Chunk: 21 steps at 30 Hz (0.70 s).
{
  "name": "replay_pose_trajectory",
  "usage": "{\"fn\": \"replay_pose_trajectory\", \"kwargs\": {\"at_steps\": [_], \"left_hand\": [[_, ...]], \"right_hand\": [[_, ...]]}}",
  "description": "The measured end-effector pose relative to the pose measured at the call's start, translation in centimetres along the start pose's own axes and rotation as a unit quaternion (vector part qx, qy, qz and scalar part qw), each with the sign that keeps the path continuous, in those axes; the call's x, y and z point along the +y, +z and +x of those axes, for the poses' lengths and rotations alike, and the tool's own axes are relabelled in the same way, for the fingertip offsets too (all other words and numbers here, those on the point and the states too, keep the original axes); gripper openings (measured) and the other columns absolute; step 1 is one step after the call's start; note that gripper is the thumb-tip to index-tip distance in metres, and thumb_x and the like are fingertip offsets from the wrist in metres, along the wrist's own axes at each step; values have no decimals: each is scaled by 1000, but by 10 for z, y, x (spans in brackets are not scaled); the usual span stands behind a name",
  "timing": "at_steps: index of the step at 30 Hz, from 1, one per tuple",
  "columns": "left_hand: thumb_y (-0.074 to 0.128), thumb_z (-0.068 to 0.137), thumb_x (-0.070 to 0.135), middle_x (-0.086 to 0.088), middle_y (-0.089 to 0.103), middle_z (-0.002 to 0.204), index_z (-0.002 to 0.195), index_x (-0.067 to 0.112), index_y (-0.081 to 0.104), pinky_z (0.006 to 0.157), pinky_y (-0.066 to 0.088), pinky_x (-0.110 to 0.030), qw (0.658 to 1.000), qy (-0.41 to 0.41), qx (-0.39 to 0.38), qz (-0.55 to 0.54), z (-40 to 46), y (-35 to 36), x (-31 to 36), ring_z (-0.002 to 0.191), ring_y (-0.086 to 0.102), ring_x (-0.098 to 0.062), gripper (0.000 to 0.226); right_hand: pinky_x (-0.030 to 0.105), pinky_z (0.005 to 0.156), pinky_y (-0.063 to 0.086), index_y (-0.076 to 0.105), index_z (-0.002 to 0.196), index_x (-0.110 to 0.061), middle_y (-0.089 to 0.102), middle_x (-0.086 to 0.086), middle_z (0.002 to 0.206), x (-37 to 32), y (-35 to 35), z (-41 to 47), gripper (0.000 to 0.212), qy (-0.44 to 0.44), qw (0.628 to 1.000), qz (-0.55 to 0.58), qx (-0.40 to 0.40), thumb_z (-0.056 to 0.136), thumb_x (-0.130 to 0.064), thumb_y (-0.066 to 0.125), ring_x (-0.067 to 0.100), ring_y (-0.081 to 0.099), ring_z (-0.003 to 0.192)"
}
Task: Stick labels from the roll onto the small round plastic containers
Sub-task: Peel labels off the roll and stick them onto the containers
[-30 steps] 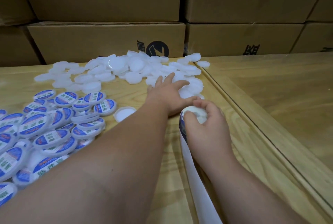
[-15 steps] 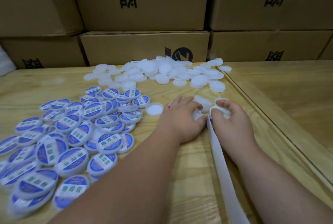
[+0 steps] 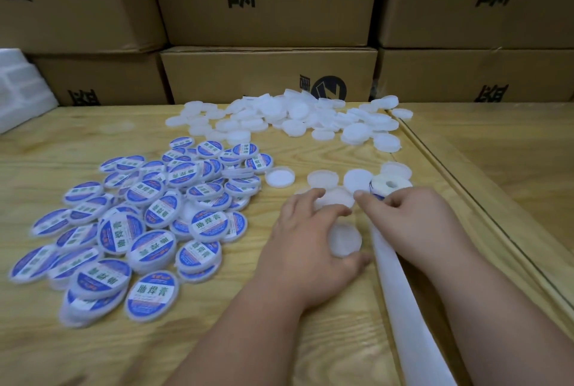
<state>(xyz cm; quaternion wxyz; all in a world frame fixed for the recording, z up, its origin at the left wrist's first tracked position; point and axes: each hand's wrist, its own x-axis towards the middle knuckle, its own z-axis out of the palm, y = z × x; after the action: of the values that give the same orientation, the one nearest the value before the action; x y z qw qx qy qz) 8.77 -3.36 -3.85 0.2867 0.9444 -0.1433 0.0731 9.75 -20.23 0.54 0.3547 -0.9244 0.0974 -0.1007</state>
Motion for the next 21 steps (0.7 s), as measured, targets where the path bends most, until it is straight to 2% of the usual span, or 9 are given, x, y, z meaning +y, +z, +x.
{"fn": "replay_pose_trajectory", "kwargs": {"at_steps": [3, 6, 8, 10, 13, 15, 17, 19, 21], "left_hand": [[58, 72, 74, 18, 29, 126, 132, 46, 50, 105, 21, -30, 999, -11, 7, 34, 4, -2, 4, 128, 24, -10, 66], [57, 76, 71, 16, 42, 122, 131, 42, 54, 104, 24, -33, 999, -23, -21, 38, 9, -4, 4, 126, 34, -12, 62], [63, 75, 64, 16, 48, 123, 130, 41, 56, 110, 33, -37, 999, -33, -24, -10, 13, -7, 1, 126, 42, -11, 60], [63, 72, 56, 17, 50, 119, 127, 42, 57, 108, 40, -37, 996, -40, -7, -79, 18, -12, 0, 120, 50, -7, 57], [54, 74, 48, 22, 48, 108, 123, 46, 59, 94, 42, -18, 981, -45, 33, -184, 22, -15, 0, 102, 53, 5, 49], [46, 80, 43, 20, 52, 103, 107, 45, 66, 80, 38, -9, 963, -45, 61, -259, 24, -17, -1, 93, 55, 7, 34], [40, 79, 46, 16, 61, 92, 92, 39, 71, 71, 40, -14, 933, -66, 85, -342, 23, -22, -4, 79, 59, 2, 34], [39, 78, 54, 13, 67, 80, 87, 35, 71, 66, 44, -23, 912, -95, 86, -389, 24, -27, -4, 68, 60, -2, 38], [47, 89, 57, 19, 71, 86, 86, 34, 68, 66, 46, -25, 909, -107, 86, -394, 24, -28, -4, 69, 64, -4, 31]], "right_hand": [[28, 49, 31, 48, 52, -14, 38, -7, 41, 4, 8, 3, 51, -27, 999, 4, -38, 81, -51, 67, 9, 36, 38], [27, 49, 34, 58, 63, -11, 46, -8, 45, 7, 12, 5, 35, -42, 997, 22, -59, 82, -39, 65, 8, 40, 41], [27, 49, 34, 63, 68, -10, 48, -9, 46, 9, 13, 6, 25, -46, 996, 43, -67, 82, -31, 63, 6, 40, 41], [26, 48, 33, 65, 71, -12, 48, -10, 46, 10, 13, 7, 20, -50, 994, 56, -77, 82, -28, 61, 6, 39, 41], [24, 44, 34, 66, 74, -16, 51, -11, 48, 9, 15, 7, 14, -69, 991, 79, -89, 83, -26, 62, 4, 40, 41], [17, 41, 33, 66, 76, -18, 52, -11, 51, 9, 18, 8, 11, -76, 987, 104, -92, 85, -24, 64, 4, 41, 42], [14, 40, 32, 67, 78, -19, 51, -11, 51, 8, 20, 8, 9, -69, 983, 137, -98, 86, -21, 65, 4, 40, 42], [19, 45, 35, 68, 78, -20, 49, -10, 51, 7, 20, 8, 10, -54, 978, 169, -105, 88, -20, 66, 5, 39, 44], [25, 54, 37, 72, 80, -24, 50, -6, 55, 6, 20, 7, 12, -42, 972, 196, -123, 88, -20, 65, 10, 42, 50]]}}
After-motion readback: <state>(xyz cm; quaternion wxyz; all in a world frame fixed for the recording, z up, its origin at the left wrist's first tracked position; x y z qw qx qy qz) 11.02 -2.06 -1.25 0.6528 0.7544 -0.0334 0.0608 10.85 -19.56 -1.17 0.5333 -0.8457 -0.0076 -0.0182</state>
